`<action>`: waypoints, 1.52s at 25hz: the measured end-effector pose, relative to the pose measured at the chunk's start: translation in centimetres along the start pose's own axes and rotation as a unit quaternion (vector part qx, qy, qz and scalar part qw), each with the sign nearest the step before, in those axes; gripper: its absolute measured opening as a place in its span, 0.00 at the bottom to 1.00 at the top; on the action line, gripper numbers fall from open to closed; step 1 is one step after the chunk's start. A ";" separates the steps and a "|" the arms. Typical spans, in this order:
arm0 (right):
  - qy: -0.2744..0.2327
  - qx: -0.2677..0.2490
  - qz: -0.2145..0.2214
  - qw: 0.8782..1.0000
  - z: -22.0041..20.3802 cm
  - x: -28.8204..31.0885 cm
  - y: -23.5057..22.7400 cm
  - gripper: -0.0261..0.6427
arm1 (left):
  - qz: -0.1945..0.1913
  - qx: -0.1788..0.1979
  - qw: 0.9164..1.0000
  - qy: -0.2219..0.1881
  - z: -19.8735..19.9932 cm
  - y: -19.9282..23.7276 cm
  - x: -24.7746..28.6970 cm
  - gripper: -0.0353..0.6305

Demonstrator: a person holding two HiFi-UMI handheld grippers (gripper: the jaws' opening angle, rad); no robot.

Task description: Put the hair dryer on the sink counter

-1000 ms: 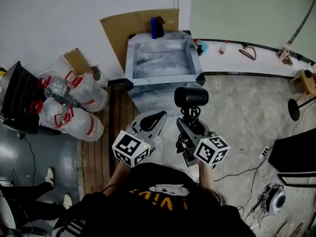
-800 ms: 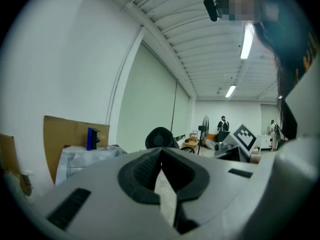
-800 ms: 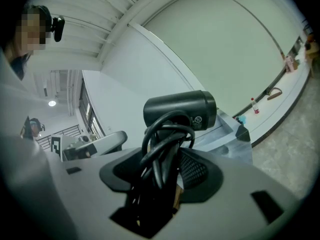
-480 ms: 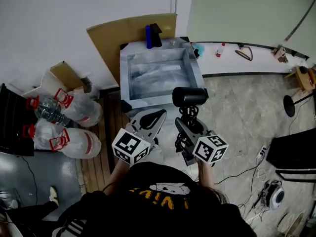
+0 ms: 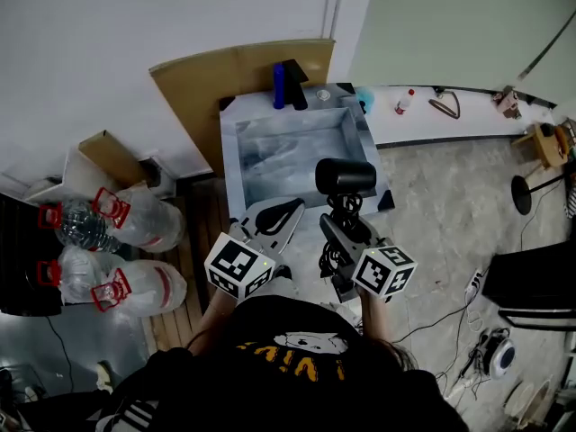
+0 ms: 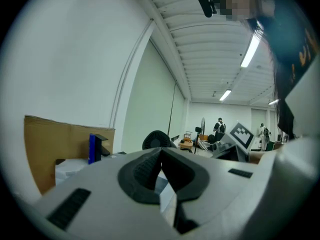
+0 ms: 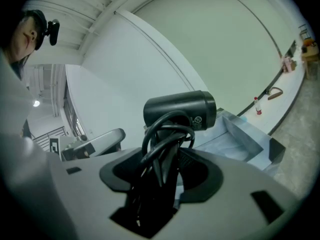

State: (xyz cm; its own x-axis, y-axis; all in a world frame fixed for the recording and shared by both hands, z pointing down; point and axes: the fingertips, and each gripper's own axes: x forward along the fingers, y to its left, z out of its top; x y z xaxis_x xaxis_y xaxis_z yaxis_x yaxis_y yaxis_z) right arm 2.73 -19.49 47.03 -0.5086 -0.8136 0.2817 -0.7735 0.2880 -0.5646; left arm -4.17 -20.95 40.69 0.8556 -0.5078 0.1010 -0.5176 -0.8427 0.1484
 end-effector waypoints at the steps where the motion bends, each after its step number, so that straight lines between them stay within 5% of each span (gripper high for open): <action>1: -0.001 0.001 -0.002 1.000 0.2 0.6 -0.1 0.36 | -0.002 0.000 1.000 -0.001 0.0 0.7 0.1 0.06; 19: 0.010 0.012 -0.015 1.000 2.8 3.9 -4.0 0.36 | -0.018 -0.015 1.000 0.009 -0.4 3.4 4.7 0.06; 30: 0.053 -0.008 0.029 0.998 8.4 7.6 -11.3 0.36 | 0.058 -0.020 0.998 0.004 1.0 6.1 11.2 0.06; 38: 0.131 -0.077 0.060 0.987 11.7 11.6 -17.8 0.36 | 0.133 -0.035 0.990 -0.008 2.0 8.5 14.7 0.06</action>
State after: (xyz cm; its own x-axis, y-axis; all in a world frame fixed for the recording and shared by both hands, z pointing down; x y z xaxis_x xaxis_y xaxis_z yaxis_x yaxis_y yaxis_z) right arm 15.03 -39.93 51.27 -0.6652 -0.6158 0.4221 -0.7393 0.4644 -0.4876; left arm 4.06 -35.92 41.51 0.6880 -0.7141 0.1294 -0.7241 -0.6639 0.1868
